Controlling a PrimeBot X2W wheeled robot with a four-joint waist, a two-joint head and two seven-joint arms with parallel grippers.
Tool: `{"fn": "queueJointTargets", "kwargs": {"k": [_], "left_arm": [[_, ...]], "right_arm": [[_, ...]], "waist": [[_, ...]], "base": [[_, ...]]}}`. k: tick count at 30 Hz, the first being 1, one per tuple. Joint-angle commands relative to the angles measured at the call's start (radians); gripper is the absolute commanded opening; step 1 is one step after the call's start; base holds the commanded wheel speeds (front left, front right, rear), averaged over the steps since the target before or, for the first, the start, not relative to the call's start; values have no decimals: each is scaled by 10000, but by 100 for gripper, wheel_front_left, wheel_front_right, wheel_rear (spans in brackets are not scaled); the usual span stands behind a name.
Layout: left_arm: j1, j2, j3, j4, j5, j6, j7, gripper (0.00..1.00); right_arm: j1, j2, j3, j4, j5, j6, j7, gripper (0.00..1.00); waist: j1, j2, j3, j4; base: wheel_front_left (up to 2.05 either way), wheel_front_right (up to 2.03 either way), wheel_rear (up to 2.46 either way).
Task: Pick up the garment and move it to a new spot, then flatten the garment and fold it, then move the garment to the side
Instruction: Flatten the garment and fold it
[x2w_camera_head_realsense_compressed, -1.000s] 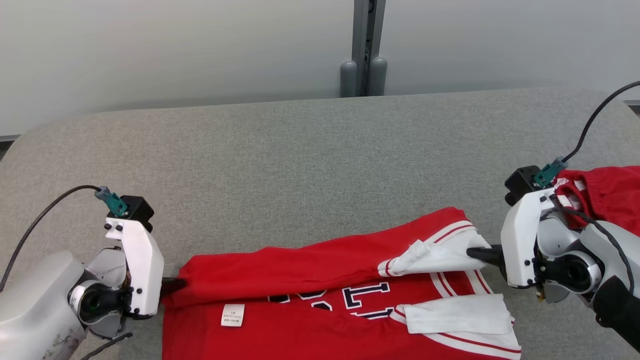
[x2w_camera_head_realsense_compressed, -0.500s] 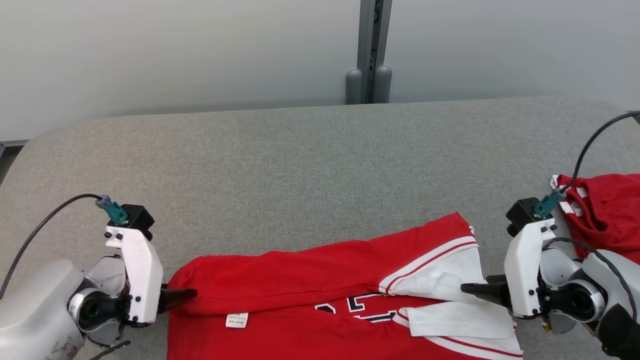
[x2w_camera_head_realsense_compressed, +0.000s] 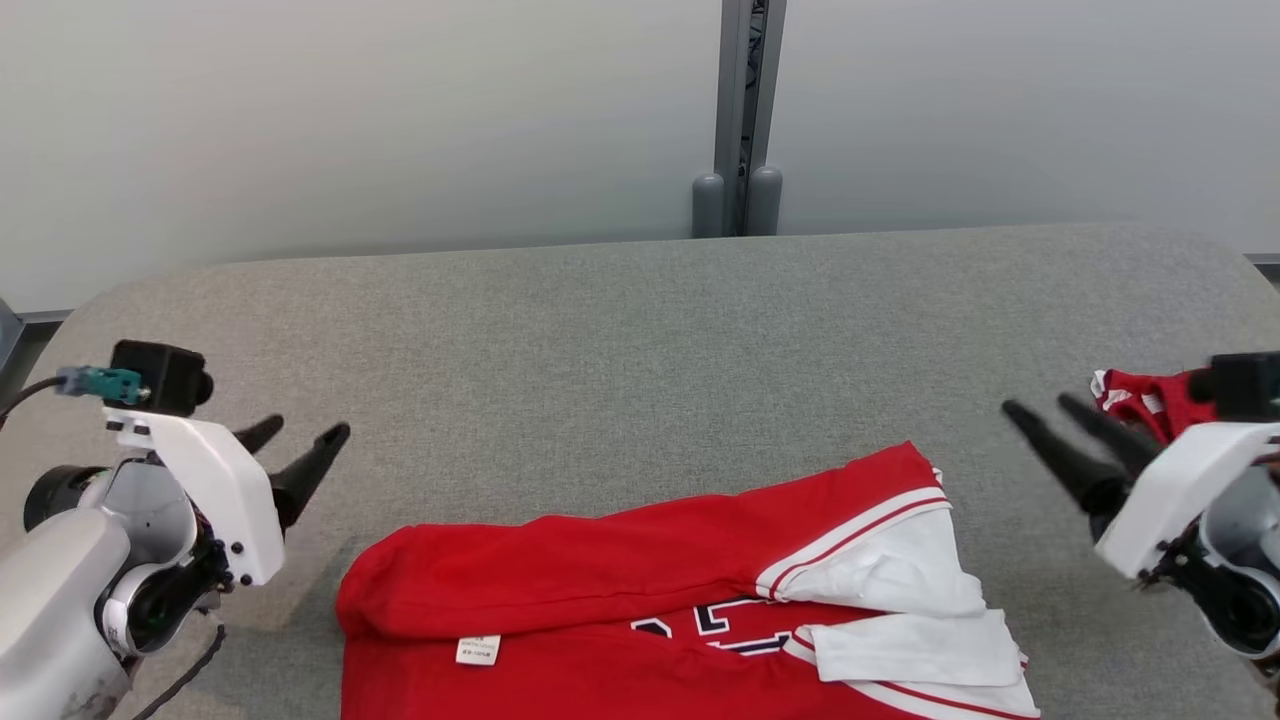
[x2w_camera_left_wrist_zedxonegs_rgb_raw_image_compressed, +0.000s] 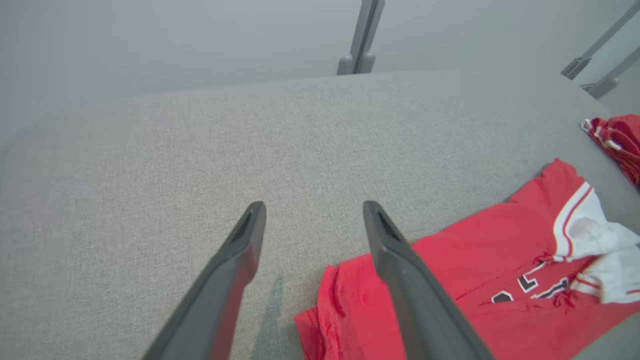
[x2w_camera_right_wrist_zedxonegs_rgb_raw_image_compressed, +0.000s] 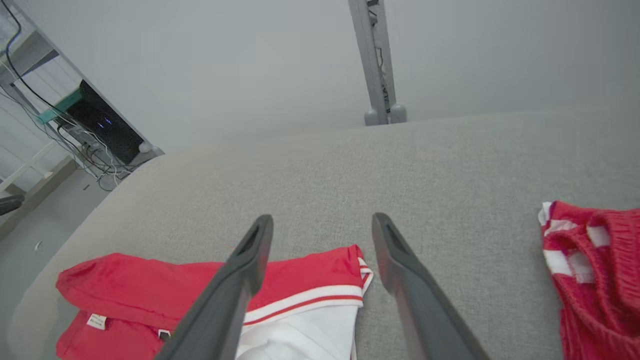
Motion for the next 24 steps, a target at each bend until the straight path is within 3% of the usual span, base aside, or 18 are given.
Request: {"fn": "queueJointTargets", "kwargs": {"k": [1, 8, 11, 15, 17, 20, 24], "left_arm": [[308, 60, 194, -227, 112, 253, -563, 100], [1483, -88, 1230, -1452, 438, 1721, -3675, 100], [2205, -360, 1664, -1984, 571, 2287, -4779, 100], [3062, -713, 2694, -2693, 1638, 2968, -5086, 100], [3251, -848, 3076, -2985, 2289, 3040, -5092, 100], [4260, -1526, 4224, -3517, 3837, 3272, -5089, 100], [5268, -2609, 5593, -4061, 5387, 3066, -5093, 100]], "right_arm": [[277, 16, -343, 6, -283, 2, -676, 100], [1233, 725, -2375, 203, -1661, 2, -3020, 100], [1941, 1562, -3987, -5, -2580, 2, -3128, 100], [3270, 2882, -6027, -794, -4137, 2, -3131, 100], [3507, 3176, -6280, -985, -4498, 3, -3134, 100], [4026, 3781, -6597, -1192, -5336, 2, -3136, 100], [4344, 4159, -6690, -1064, -5879, 2, -3137, 100]], "waist": [[0, -1, -8, 4], [0, -1, -30, 40], [0, -1, -6, 55], [0, -1, 163, 101], [0, -1, 222, 107], [0, -1, 362, 97], [0, -1, 429, 67]], "base": [[0, 0, 0], [0, 0, 0], [0, 0, 0], [0, 0, 0], [0, 0, 0], [0, 0, 0], [0, 0, 0]]}}
